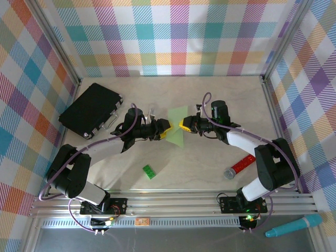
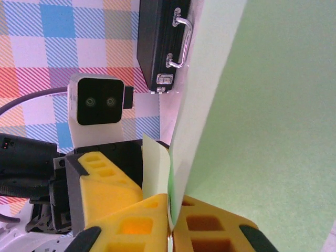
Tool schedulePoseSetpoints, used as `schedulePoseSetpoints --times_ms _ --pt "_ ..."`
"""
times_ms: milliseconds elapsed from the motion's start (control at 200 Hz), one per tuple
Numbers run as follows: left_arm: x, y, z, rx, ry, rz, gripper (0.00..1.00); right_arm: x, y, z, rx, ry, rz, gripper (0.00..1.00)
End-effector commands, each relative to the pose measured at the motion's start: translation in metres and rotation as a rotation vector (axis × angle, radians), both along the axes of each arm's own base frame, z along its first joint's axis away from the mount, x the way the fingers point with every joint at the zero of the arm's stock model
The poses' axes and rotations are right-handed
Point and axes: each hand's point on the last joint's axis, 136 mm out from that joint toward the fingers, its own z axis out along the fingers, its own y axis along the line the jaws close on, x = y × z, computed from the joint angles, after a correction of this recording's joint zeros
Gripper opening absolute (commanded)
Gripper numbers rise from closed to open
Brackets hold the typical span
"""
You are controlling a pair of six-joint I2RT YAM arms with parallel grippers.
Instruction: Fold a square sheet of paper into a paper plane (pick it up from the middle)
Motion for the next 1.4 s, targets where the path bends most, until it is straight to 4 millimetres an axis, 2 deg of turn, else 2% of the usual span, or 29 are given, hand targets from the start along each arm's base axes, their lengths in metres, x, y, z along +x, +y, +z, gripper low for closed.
schedulePoseSetpoints --times_ms 0,85,175,270,410,470,530,645,775,920,1020,1115,1395 --pt "0.005 0.002 0.01 -0.003 -0.032 -0.008 0.32 -0.004 -0.003 0.01 0.025 -0.034 0.012 0.13" --pt "0.007 0.006 0.009 0.01 -0.033 -0.007 0.24 -0.004 -0.005 0.007 0.014 -0.024 0.006 0.18" --pt "0.009 0.014 0.005 0.046 -0.031 0.0 0.18 -0.003 -0.01 0.002 -0.011 -0.017 -0.017 0.31" --pt "0.009 0.024 0.0 0.106 -0.031 0.005 0.14 -0.001 -0.021 -0.003 -0.066 -0.013 -0.051 0.45" --pt "0.009 0.045 -0.008 0.256 -0.038 0.009 0.11 0.002 -0.04 -0.014 -0.195 -0.002 -0.107 0.54" --pt "0.009 0.058 -0.012 0.38 -0.05 0.011 0.11 0.003 -0.049 -0.019 -0.268 -0.001 -0.132 0.57" --pt "0.005 0.078 -0.022 0.541 -0.031 0.007 0.09 0.003 -0.058 -0.023 -0.335 0.0 -0.157 0.58" --pt "0.006 0.117 -0.026 0.85 -0.037 0.014 0.08 0.004 -0.079 -0.032 -0.478 0.01 -0.216 0.6" --pt "0.013 0.151 -0.015 1.191 -0.085 0.019 0.08 0.003 -0.101 -0.04 -0.605 0.024 -0.277 0.61" --pt "0.026 0.172 0.002 1.537 -0.151 0.037 0.07 0.002 -0.121 -0.046 -0.671 0.059 -0.354 0.62" --pt "0.034 0.168 0.002 1.672 -0.181 0.016 0.06 0.0 -0.136 -0.052 -0.686 0.108 -0.421 0.62" --pt "0.038 0.151 -0.008 1.73 -0.21 -0.021 0.07 -0.004 -0.147 -0.057 -0.681 0.143 -0.473 0.62" --pt "0.034 0.074 -0.075 1.658 -0.195 -0.129 0.07 -0.016 -0.172 -0.064 -0.713 0.189 -0.576 0.62"
